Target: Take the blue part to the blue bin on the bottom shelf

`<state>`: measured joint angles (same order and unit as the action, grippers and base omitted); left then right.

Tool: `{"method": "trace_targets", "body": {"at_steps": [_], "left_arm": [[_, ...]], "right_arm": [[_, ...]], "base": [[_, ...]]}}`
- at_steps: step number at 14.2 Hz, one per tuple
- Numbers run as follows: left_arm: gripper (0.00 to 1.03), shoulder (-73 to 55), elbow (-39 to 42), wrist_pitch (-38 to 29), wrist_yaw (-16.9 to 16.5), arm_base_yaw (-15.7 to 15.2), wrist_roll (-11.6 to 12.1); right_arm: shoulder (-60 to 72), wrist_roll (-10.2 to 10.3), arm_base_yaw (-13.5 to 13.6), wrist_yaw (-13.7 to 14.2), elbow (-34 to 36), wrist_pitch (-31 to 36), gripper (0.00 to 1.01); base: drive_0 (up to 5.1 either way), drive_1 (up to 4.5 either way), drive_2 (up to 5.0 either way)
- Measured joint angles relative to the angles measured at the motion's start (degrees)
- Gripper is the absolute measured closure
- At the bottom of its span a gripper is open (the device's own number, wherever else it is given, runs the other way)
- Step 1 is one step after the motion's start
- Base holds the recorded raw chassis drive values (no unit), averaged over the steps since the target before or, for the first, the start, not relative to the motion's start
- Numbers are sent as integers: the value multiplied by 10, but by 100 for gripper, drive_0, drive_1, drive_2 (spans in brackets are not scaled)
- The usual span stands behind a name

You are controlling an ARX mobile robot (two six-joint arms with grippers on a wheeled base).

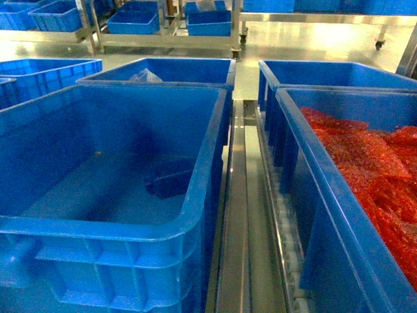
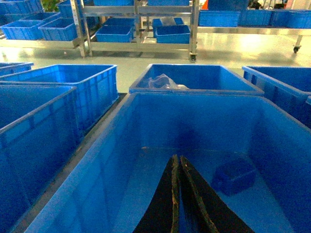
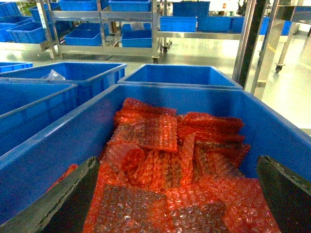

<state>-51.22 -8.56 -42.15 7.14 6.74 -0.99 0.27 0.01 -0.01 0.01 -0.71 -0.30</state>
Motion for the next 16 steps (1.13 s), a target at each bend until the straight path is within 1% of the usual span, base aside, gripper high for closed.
{"method": "trace_targets", "body": {"at_steps": [3, 4, 5, 6, 7, 8, 10, 12, 16], "left_arm": [[101, 64, 29, 35, -21, -18, 0], [101, 90, 39, 52, -61, -52, 0], [101, 112, 47, 66, -63, -71, 0], [101, 135, 53, 83, -70, -69, 0], [101, 147, 65, 71, -72, -66, 0], [101, 161, 79, 83, -71, -66, 0], [101, 217, 80, 130, -71, -67, 0], [101, 282, 80, 194, -71, -67, 0], [101, 306, 80, 215, -71, -67, 0]], "right_arm": [[0, 0, 0, 0, 0, 0, 3], [0, 0, 0, 0, 0, 0, 3], [0, 0, 0, 0, 0, 0, 3], [0, 0, 0, 0, 0, 1, 3], [0, 0, 0, 0, 0, 0, 3], [0, 0, 0, 0, 0, 0, 3], [0, 0, 0, 0, 0, 0, 3], [0, 0, 0, 0, 0, 0, 3], [0, 0, 0, 0, 0, 0, 3]], "base": [[0, 0, 0], [0, 0, 0], [0, 0, 0], [0, 0, 0], [0, 0, 0], [0, 0, 0], [0, 0, 0], [0, 0, 0], [0, 0, 0]]}}
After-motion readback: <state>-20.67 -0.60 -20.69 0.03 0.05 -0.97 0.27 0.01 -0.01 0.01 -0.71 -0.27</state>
